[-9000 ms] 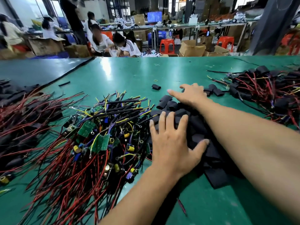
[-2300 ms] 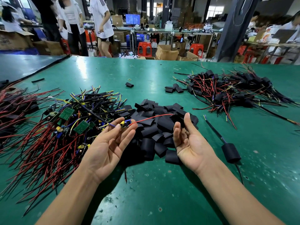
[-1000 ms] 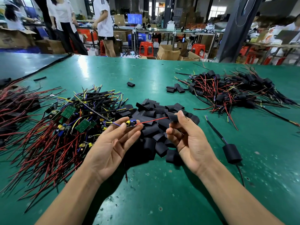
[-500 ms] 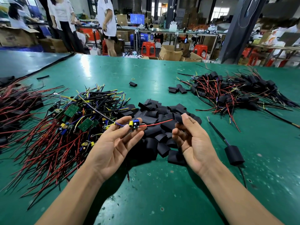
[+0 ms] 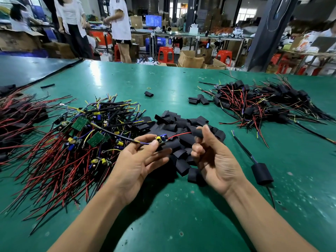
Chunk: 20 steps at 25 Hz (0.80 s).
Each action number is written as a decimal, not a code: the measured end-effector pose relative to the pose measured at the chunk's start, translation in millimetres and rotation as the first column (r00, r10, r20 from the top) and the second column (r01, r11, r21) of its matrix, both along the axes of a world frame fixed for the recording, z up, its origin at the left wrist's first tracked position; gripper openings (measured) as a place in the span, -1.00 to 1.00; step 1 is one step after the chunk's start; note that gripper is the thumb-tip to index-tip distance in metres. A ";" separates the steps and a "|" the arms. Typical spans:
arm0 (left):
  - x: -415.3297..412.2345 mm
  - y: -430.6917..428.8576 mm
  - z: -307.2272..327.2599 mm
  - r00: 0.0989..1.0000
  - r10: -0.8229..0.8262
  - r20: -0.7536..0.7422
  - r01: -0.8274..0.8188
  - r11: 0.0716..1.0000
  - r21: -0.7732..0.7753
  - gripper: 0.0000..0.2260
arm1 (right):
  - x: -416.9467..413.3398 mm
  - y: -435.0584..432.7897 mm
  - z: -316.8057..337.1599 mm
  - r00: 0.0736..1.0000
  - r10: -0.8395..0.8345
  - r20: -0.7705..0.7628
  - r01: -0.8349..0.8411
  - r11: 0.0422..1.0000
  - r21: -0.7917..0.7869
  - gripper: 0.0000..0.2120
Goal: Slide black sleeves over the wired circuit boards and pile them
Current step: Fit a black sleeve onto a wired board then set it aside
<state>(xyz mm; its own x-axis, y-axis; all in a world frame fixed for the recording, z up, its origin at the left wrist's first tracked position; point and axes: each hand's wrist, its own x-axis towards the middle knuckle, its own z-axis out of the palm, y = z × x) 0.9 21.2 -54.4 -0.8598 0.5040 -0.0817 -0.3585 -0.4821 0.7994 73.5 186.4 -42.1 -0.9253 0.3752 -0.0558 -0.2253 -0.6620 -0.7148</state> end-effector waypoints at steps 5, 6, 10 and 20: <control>10.0 4.3 -3.3 0.987 -0.001 -0.160 -0.021 0.991 -0.133 -0.63 | -1.7 -11.4 -8.4 0.994 -0.075 0.081 0.052 0.966 0.254 -0.64; 10.9 4.6 -3.0 0.987 -0.004 -0.162 -0.018 0.991 -0.135 -0.61 | -1.0 -11.6 -9.5 0.991 -0.102 0.083 0.074 0.954 0.291 -0.64; 11.3 3.5 -1.7 0.992 -0.033 -0.120 0.018 0.992 -0.125 -0.69 | 1.3 -14.2 -11.1 0.986 -0.164 0.036 0.138 0.915 0.380 -0.63; 9.4 -1.0 4.0 0.993 -0.099 -0.071 0.090 0.988 -0.125 -0.82 | -1.1 -16.0 -17.6 0.984 -0.172 -0.048 0.175 0.875 0.452 -0.57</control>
<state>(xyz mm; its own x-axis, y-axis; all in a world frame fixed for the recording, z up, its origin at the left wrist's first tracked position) 10.3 20.3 -50.4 -0.8150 0.5736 -0.0826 -0.3329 -0.3466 0.8770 72.4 170.3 -59.7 -0.8425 0.5129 0.1647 -0.3124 -0.2160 -0.9251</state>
